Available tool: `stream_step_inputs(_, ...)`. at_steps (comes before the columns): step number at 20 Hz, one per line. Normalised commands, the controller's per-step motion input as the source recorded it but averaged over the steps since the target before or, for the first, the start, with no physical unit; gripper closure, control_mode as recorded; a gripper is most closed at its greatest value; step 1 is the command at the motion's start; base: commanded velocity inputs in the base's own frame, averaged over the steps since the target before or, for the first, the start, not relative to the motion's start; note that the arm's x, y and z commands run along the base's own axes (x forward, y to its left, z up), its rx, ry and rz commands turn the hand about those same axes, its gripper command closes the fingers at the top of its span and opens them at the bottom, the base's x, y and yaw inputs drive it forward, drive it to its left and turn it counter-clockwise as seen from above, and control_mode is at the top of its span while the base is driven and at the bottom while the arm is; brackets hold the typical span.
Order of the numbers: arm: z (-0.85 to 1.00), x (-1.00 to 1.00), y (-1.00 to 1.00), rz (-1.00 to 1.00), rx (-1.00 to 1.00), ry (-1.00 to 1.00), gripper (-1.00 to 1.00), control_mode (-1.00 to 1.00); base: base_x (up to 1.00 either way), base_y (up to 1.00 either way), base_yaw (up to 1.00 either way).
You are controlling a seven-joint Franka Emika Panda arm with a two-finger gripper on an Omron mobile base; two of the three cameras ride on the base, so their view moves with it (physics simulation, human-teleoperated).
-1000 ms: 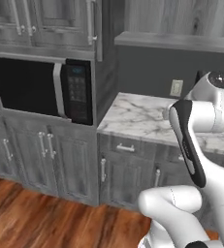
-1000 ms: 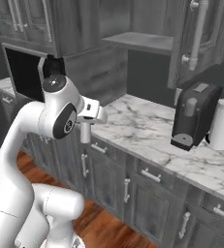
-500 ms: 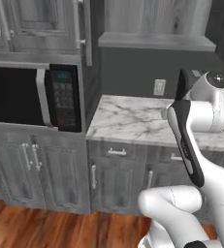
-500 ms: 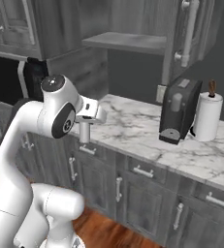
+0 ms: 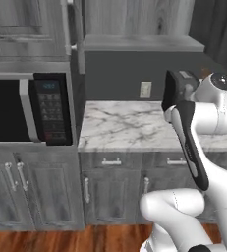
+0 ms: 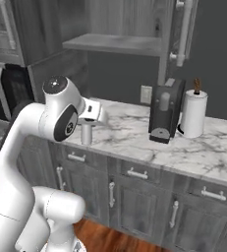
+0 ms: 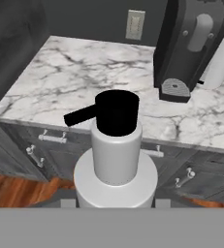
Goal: Pick up the soap dispenser and dish brush from the sink, and place them back in the cabinet, and close the cabinet doors.
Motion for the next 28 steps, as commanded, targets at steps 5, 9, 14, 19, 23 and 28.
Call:
stream_step_inputs(5, 0.0, 0.0, 0.0, 0.0, 0.0, 0.0, 1.0, 1.0, 0.49, 0.49, -0.25)
stream_step_inputs(9, 0.0, 0.0, 0.0, 0.0, 0.0, 0.0, 1.0, 1.0, 0.46, 0.08, -0.23)
stream_step_inputs(14, 0.0, 0.0, 0.0, 0.0, 0.0, 0.0, 1.0, 1.0, 0.4, 0.0, -0.23)
stream_step_inputs(19, 0.0, 0.0, 0.0, 0.0, 0.0, 0.0, 1.0, 1.0, 0.44, 0.0, -0.2)
stream_step_inputs(23, 0.0, 0.0, 0.0, 0.0, 0.0, 0.0, 1.0, 1.0, 0.52, 0.0, -0.17)
stream_step_inputs(28, 0.0, 0.0, 0.0, 0.0, 0.0, 0.0, 1.0, 1.0, 0.45, 0.0, -0.13)
